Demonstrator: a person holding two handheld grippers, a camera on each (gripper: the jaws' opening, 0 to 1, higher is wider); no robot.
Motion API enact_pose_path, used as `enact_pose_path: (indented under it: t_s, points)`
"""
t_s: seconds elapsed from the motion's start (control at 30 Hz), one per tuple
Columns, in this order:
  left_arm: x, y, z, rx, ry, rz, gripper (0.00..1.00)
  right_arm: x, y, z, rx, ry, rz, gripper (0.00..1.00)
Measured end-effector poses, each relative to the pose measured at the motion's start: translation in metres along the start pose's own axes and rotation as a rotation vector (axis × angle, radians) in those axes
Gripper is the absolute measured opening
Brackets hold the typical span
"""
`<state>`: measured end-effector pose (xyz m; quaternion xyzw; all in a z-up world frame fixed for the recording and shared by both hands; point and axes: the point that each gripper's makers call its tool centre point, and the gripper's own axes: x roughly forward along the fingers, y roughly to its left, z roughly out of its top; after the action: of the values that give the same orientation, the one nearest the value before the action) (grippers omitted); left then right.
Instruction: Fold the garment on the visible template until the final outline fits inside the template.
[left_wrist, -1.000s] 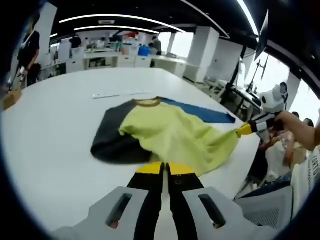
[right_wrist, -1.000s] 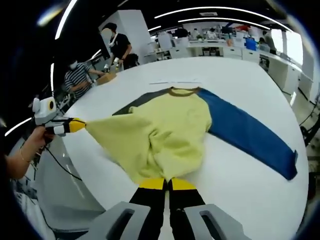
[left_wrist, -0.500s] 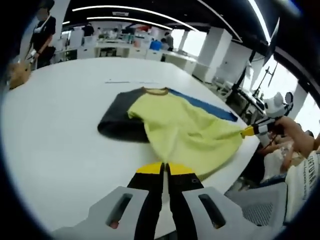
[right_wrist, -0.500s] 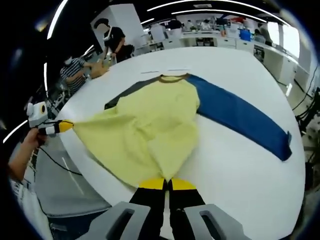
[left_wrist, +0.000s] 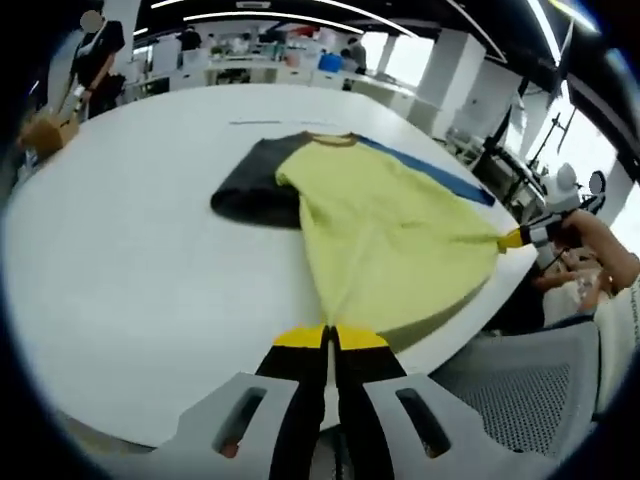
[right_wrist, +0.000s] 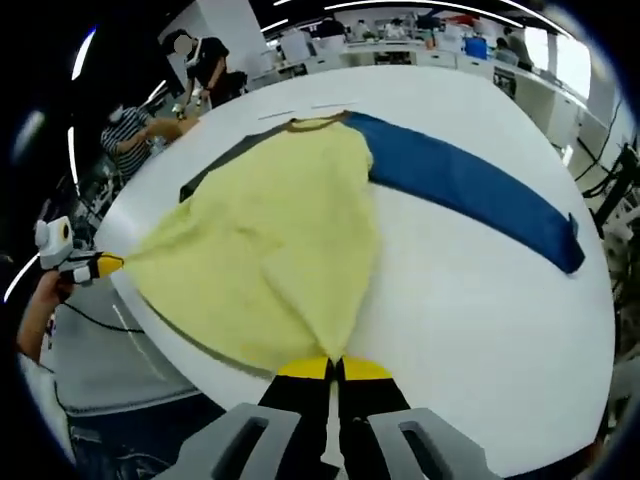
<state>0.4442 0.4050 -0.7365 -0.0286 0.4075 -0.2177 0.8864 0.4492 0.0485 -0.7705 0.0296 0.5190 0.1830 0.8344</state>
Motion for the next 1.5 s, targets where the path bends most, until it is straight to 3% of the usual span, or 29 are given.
enact_pose_path:
  t_s: [0.27,0.57,0.9,1.13,1.3,1.5]
  points:
    - [0.009,-0.003,-0.028,0.049,0.096,0.046,0.0,0.008,-0.005,-0.018,-0.019,0.057,-0.017,0.0]
    - [0.014,-0.001,-0.037,0.073,0.126,0.072,0.0,0.011,-0.006,-0.023,-0.035,0.073,-0.026,0.0]
    - [0.012,0.003,-0.034,0.065,0.105,0.09,0.0,0.009,-0.002,-0.026,-0.028,0.078,-0.008,0.0]
    - [0.009,0.005,-0.024,0.076,0.043,0.088,0.04,0.006,0.0,-0.019,-0.028,0.035,-0.003,0.0]
    - [0.006,0.003,-0.014,0.063,-0.007,0.061,0.16,-0.001,0.002,-0.008,-0.029,-0.019,0.019,0.21]
    - [0.006,0.001,-0.005,0.053,-0.06,0.041,0.38,-0.012,0.003,0.012,-0.054,-0.106,0.03,0.48]
